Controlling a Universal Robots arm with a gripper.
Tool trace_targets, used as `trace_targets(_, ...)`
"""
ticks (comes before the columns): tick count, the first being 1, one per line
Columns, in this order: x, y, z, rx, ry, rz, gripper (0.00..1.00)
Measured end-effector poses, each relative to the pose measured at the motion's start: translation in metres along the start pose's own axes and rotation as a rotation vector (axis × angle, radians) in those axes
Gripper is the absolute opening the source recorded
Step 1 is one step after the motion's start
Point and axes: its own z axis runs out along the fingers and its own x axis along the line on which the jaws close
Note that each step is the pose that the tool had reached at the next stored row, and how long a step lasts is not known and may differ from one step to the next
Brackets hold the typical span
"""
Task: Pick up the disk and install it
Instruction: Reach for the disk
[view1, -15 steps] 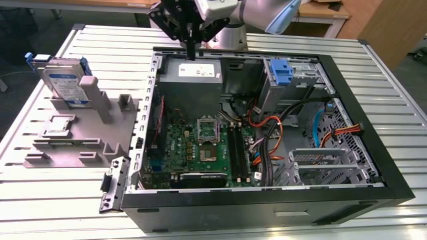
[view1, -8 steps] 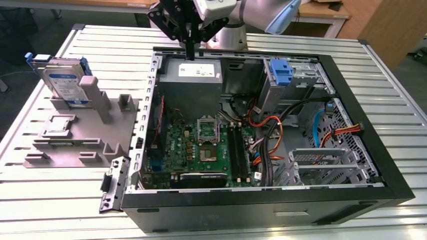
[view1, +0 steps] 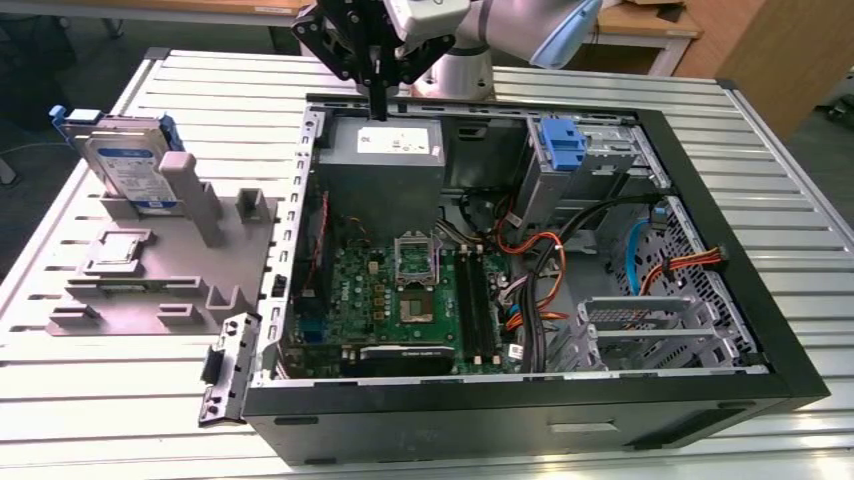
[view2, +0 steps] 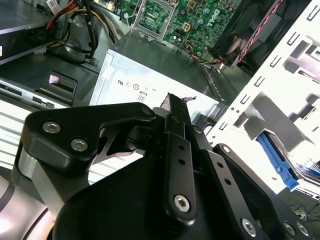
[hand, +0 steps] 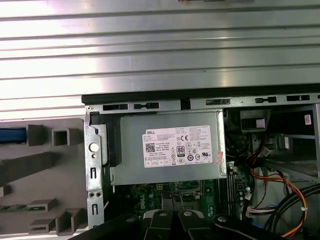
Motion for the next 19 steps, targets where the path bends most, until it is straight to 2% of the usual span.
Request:
trace_targets(7,0.0011,-0.0001,0.0001,0.0001,0.0001,0.000,0.10)
trace_targets(9,0.0103,-0.0009,0.0028,0.0001,0.0005,0.000,0.10)
trace_targets(19,0.0132,-0.0011,0.0032,0.0000,0.0005,0.000,0.10)
